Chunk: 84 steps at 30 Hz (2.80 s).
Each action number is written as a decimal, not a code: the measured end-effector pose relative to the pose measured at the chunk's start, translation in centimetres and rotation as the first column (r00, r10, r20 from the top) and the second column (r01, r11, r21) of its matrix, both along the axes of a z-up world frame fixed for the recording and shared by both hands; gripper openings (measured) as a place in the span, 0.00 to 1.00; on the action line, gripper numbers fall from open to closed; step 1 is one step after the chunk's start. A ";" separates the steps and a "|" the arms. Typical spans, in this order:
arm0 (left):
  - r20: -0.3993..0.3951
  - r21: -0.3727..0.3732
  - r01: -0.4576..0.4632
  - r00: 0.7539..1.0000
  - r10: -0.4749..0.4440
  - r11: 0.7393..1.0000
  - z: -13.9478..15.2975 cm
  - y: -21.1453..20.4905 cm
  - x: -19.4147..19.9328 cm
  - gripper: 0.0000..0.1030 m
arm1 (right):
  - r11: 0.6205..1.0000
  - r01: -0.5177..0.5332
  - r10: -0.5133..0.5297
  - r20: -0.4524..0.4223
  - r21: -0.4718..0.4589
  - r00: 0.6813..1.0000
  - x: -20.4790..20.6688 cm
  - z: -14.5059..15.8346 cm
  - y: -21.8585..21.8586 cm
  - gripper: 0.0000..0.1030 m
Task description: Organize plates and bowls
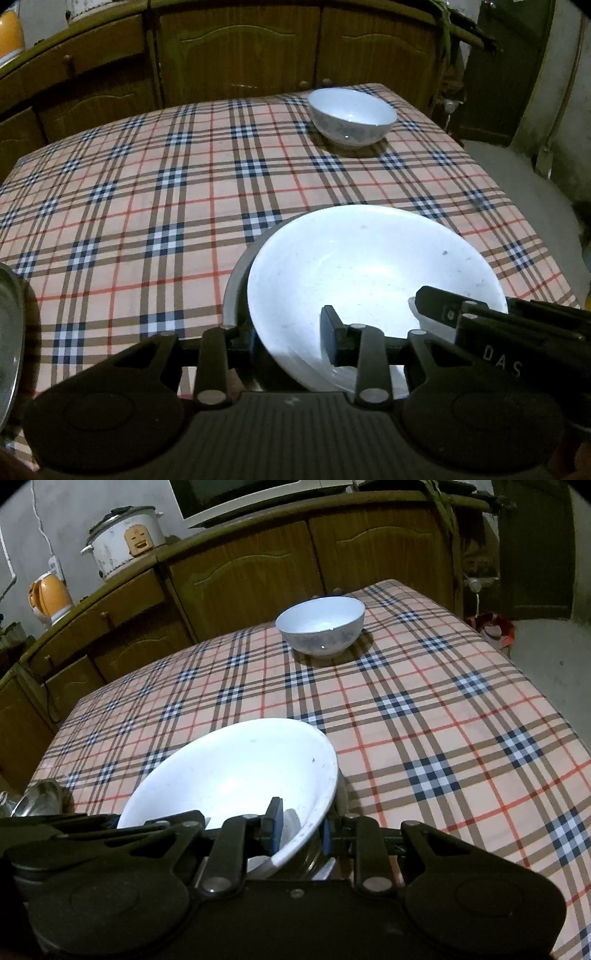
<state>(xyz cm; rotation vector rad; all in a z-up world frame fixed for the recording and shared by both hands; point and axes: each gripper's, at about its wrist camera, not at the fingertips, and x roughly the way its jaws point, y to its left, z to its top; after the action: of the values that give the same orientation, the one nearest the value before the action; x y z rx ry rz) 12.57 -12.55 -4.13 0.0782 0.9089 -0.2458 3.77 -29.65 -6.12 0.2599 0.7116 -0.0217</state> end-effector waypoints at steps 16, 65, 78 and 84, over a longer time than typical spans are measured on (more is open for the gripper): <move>-0.004 -0.045 0.036 0.999 -0.036 0.998 -0.2 0.7 -0.7 0.41 | 0.999 -0.038 0.038 -0.011 -0.033 0.999 -0.6 0.1 0.2 0.27; 0.052 0.038 0.155 0.986 -0.156 0.987 0.6 1.4 -2.8 0.88 | 0.997 -0.081 0.082 0.004 -0.015 0.997 -1.6 1.1 0.0 0.18; 0.077 -0.020 0.018 0.997 -0.017 1.000 1.6 3.6 -1.9 0.89 | 0.962 -0.080 0.088 0.017 -0.260 0.996 -2.3 2.2 2.2 0.60; 0.082 -0.036 0.006 0.997 -0.003 0.999 1.9 4.0 -1.9 0.89 | 0.976 0.053 -0.037 0.077 -0.211 0.996 -2.6 2.7 0.1 0.60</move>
<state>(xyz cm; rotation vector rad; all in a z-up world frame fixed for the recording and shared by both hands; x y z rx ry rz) 10.63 -8.58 -2.25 0.0569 0.8226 -0.2613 1.17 -29.53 -3.46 0.0713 0.6253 -0.1304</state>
